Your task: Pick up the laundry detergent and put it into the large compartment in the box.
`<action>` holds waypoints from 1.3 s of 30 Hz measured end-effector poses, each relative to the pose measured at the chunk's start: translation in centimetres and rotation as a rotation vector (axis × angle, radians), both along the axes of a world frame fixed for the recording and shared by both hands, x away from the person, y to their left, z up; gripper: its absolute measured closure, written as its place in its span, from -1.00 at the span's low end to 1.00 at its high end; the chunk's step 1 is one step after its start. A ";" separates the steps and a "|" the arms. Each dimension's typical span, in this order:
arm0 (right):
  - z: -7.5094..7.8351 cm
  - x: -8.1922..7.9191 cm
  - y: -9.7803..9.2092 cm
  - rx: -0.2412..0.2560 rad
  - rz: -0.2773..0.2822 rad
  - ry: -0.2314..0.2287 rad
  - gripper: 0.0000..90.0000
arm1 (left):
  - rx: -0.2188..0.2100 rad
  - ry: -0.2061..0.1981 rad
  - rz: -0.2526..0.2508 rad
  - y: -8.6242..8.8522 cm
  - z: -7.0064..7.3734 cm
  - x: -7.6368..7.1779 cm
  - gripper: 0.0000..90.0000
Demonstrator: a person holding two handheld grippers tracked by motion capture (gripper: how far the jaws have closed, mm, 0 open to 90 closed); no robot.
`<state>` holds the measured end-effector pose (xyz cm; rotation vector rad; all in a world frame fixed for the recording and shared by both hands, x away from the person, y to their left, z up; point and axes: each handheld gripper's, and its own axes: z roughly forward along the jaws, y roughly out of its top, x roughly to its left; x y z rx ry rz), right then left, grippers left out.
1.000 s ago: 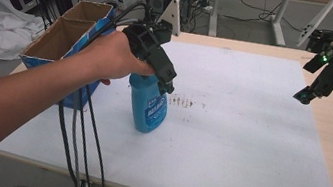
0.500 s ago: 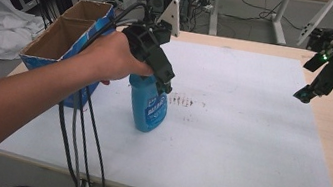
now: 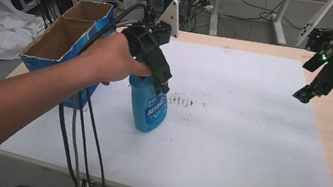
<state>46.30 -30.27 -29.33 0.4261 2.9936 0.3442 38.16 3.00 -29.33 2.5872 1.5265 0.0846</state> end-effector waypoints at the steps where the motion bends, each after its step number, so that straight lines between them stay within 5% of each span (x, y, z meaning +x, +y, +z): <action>1: 0.0 0.0 0.0 -0.001 0.002 0.000 -0.96 | -0.001 0.000 0.000 0.0 0.0 0.0 -0.51; 14: -0.2 0.0 0.0 0.001 0.001 0.003 -0.96 | -0.013 0.007 -0.007 0.0 0.1 0.0 -0.19; 22: -0.2 0.0 0.0 -0.005 -0.012 0.008 -0.96 | -0.005 0.016 -0.021 0.0 0.4 0.1 -0.18; 39: 0.1 -0.1 -0.3 0.002 -0.013 0.005 -0.96 | -0.005 0.000 -0.107 0.4 5.7 0.1 -0.18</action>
